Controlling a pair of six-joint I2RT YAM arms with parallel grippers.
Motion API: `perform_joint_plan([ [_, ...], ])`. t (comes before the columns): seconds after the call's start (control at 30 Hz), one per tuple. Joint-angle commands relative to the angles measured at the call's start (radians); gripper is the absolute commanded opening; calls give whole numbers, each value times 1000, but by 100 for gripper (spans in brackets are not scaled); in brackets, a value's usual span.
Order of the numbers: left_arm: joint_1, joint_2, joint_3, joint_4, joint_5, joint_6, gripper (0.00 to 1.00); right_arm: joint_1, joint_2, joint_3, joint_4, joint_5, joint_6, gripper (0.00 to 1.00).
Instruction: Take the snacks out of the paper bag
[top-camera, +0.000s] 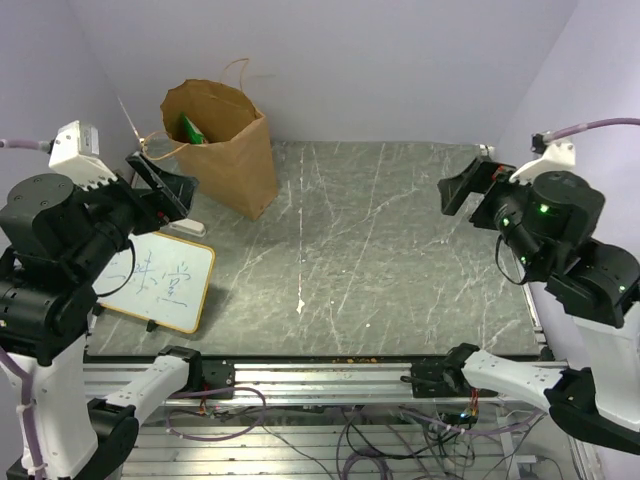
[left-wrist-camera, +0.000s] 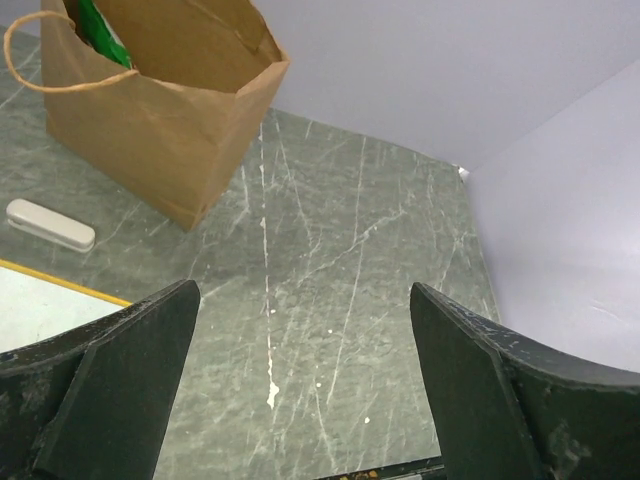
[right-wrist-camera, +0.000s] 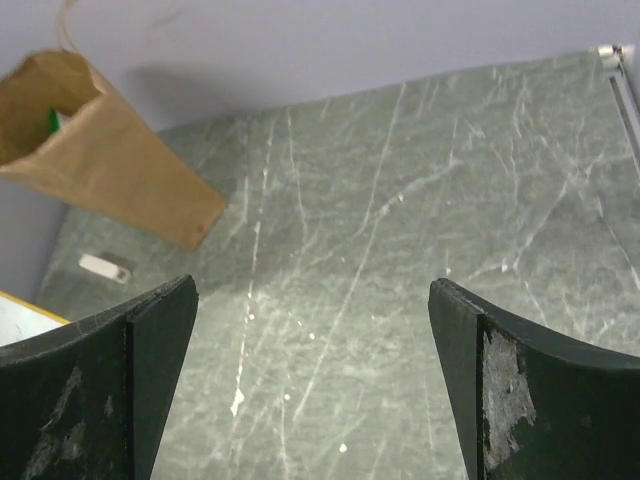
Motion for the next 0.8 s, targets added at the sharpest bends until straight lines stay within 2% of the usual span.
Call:
perform_joint_plan([
  [0.0, -12, 4, -40, 45, -27, -16, 98, -30, -28, -100, 48, -51, 10, 100],
  [0.53, -39, 142, -152, 154, 14, -91, 98, -122, 18, -373, 159, -181, 16, 100],
  [0.63, -40, 219, -119, 197, 19, -89, 99, -130, 41, -395, 200, -202, 1, 100],
  [0.77, -39, 389, 3, 242, 52, -79, 97, -137, 89, -383, 250, -227, 0, 100],
])
